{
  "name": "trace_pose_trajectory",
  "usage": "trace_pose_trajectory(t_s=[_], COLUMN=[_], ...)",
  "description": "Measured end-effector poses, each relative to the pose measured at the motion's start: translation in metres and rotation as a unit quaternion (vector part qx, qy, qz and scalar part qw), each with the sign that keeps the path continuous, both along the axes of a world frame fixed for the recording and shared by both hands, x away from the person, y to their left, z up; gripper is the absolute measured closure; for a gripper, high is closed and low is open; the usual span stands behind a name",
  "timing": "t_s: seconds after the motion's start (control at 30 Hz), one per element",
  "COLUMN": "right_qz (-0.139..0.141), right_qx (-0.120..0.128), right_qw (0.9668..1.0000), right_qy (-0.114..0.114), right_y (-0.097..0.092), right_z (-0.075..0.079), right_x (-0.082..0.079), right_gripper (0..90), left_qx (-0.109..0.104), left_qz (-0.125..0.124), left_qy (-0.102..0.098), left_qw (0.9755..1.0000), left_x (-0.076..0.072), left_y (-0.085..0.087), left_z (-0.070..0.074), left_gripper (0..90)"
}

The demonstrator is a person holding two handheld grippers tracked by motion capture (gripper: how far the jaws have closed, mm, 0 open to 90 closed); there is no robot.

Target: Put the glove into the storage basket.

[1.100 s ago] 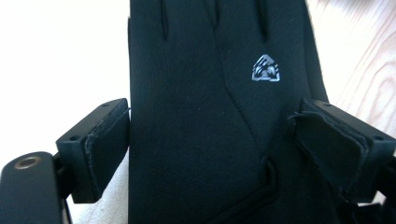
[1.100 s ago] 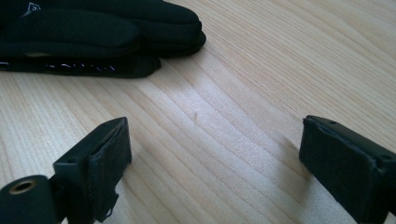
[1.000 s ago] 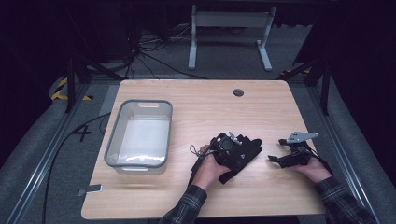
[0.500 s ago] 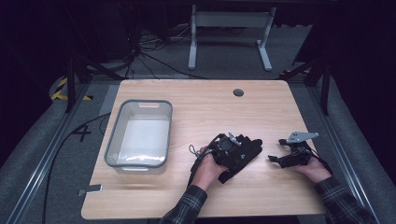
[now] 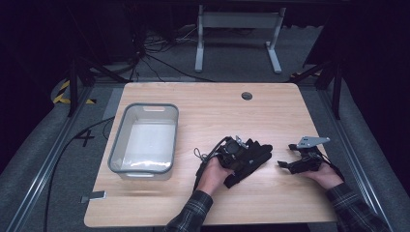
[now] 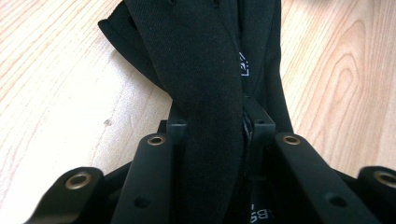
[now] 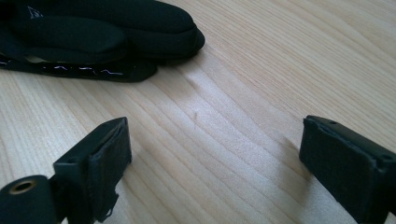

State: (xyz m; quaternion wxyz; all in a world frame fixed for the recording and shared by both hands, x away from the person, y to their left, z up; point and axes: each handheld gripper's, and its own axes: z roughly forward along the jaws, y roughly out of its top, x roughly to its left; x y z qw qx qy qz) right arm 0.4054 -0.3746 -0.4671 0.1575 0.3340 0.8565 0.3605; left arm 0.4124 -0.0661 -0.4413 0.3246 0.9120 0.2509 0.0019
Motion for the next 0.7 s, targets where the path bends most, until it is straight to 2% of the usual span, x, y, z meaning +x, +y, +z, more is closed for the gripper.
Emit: trace_pose_trajectory(t_s=[0.2, 0.47, 0.7], right_qz=[0.0, 0.0, 0.0], right_qx=[0.0, 0.0, 0.0], right_qw=[1.0, 1.0, 1.0], right_qy=[0.0, 0.0, 0.001], right_y=[0.0, 0.0, 0.0], right_z=[0.0, 0.0, 0.0], right_x=[0.0, 0.0, 0.0], right_gripper=[9.6, 9.6, 9.6], left_qx=[-0.009, -0.012, -0.013], left_qz=[0.004, 0.017, 0.035], left_qy=[0.005, 0.001, -0.019], left_qw=[0.9999, 0.9998, 0.9991], left_x=[-0.003, -0.004, -0.005], left_y=[0.006, 0.019, 0.036], left_z=[0.014, 0.033, 0.058], left_gripper=[71.7, 71.9, 72.0])
